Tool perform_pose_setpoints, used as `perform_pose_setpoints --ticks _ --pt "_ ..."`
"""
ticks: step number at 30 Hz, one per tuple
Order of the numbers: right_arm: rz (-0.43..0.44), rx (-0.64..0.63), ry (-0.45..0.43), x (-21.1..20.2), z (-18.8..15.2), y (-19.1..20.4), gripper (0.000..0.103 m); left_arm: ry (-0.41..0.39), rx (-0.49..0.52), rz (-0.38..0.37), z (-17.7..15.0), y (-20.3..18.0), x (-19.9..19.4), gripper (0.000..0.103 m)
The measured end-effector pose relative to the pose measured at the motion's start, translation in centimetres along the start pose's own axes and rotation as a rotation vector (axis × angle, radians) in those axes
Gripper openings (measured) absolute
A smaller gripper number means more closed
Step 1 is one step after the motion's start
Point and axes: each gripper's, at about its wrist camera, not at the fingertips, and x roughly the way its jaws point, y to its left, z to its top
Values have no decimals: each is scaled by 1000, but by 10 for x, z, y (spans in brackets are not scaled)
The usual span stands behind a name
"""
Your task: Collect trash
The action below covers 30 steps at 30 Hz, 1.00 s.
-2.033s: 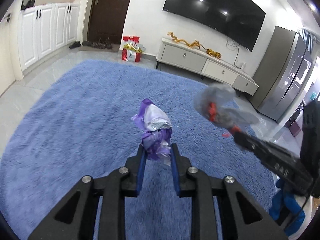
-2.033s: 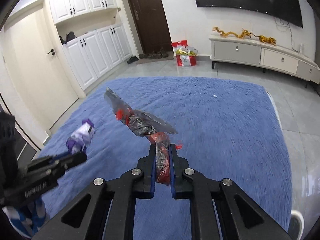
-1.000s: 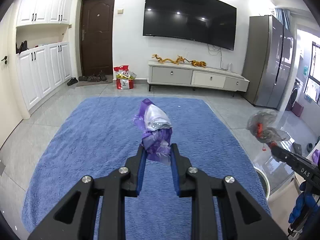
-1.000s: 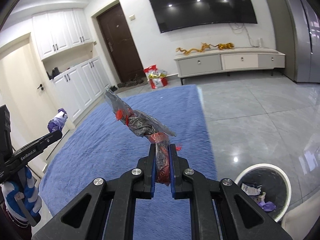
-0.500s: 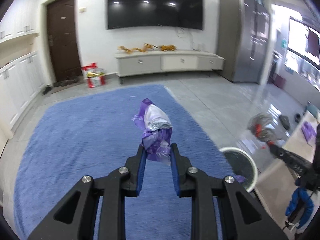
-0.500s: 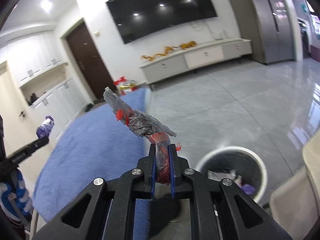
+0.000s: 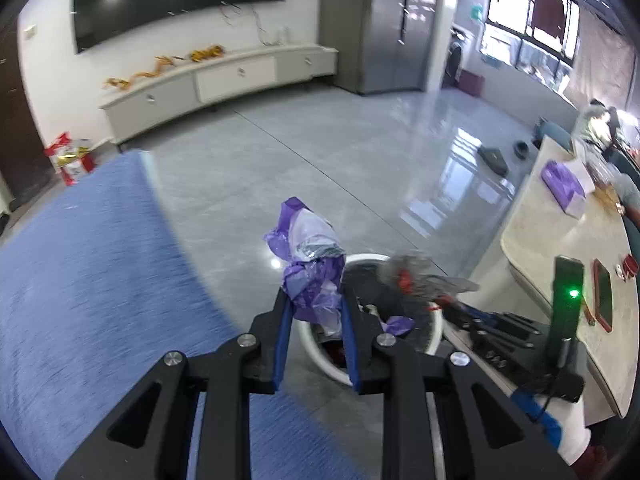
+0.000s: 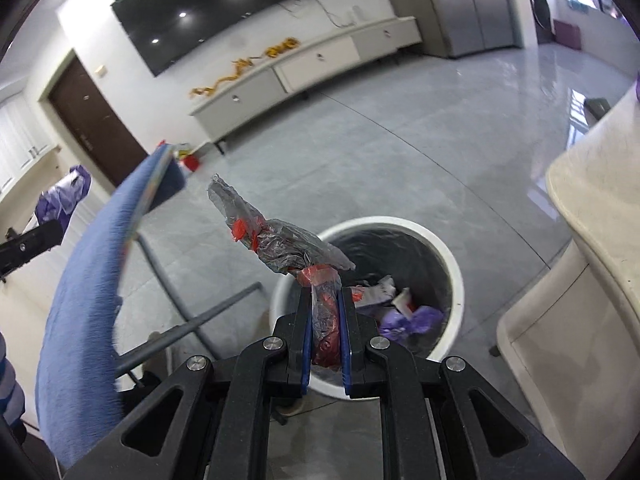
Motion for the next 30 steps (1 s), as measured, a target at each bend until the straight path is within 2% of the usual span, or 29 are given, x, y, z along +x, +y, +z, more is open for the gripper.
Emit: perform_pose_setpoints --ticks 6,10,12,14,16,19,25,30 --pt "-32 19 34 32 3 -16 15 77 9 -47 15 -24 58 24" --pt "-48 32 56 48 2 -24 15 103 -2 -80 22 -27 82 25" --pt "-59 37 69 56 3 -28 22 114 -9 -92 25 -28 93 26" --pt "-70 41 78 60 0 -32 36 128 -23 -115 26 -26 99 31" --pt "-75 46 81 61 -2 -35 39 132 -39 -134 27 -24 103 41" --pt "-84 60 86 58 -7 -40 44 127 -53 -149 25 -20 98 44" --pt "-91 76 78 40 -15 -38 46 107 -63 -144 19 -9 72 45" --pt "-75 48 35 13 -12 -18 48 55 -71 -84 10 6 34 46"
